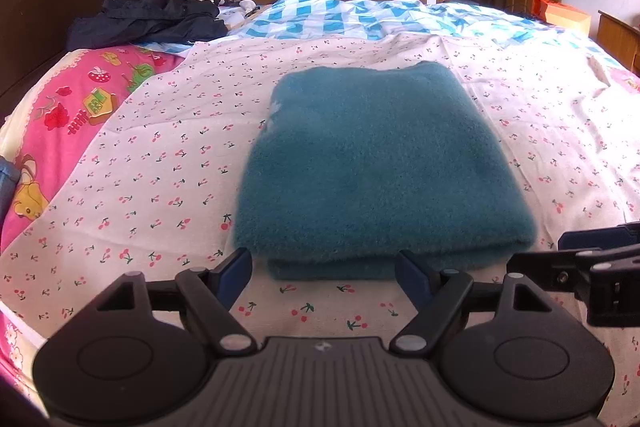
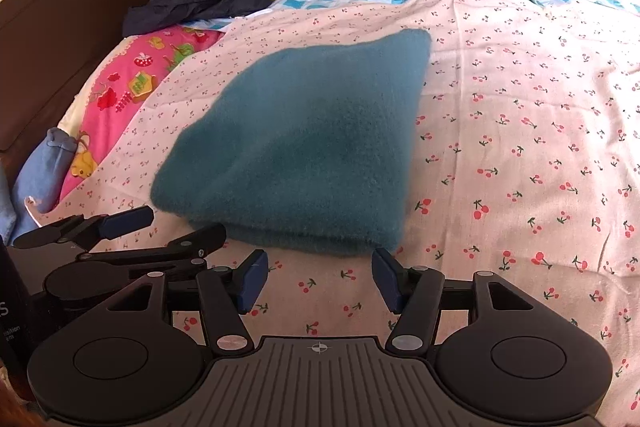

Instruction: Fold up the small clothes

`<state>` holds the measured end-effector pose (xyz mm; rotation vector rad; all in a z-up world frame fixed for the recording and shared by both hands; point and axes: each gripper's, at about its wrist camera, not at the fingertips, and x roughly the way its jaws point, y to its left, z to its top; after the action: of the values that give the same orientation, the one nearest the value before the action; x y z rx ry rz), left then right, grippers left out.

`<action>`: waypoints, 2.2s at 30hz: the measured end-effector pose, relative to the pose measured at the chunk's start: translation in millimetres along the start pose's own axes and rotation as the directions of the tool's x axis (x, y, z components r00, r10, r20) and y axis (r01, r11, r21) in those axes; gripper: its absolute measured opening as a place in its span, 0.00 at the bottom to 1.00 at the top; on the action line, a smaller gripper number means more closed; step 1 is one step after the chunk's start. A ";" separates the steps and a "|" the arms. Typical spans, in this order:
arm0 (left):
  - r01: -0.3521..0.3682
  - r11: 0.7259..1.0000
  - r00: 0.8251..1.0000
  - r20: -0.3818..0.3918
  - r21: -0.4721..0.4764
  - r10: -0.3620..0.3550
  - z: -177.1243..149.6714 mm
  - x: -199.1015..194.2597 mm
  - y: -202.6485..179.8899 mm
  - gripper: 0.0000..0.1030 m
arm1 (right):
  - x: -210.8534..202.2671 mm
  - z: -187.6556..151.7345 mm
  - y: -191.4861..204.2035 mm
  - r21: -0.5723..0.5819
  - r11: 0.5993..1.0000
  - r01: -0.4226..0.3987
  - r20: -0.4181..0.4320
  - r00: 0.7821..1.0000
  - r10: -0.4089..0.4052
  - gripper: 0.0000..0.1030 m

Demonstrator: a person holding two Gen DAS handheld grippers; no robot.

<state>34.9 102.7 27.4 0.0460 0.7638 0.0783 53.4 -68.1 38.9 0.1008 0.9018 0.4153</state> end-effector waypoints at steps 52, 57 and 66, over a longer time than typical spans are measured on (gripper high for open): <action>0.016 0.997 0.999 -0.030 0.071 -0.014 -0.3 1.8 -12.1 0.92 | 5.3 -1.6 -6.1 -0.025 0.995 0.099 0.021 0.995 -0.098 0.66; 0.013 0.998 0.999 -0.030 0.068 -0.011 0.0 2.2 -11.4 0.92 | 4.6 -2.4 -6.0 -0.022 0.995 0.100 0.023 0.995 -0.100 0.67; -0.006 0.998 0.999 -0.033 0.066 0.008 0.1 4.0 -10.8 0.92 | 3.6 -3.7 -5.1 -0.025 0.994 0.110 0.028 0.994 -0.109 0.67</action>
<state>38.4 92.3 24.0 0.1101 0.7993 0.0607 54.0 -71.6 32.7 0.0322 0.8706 0.3228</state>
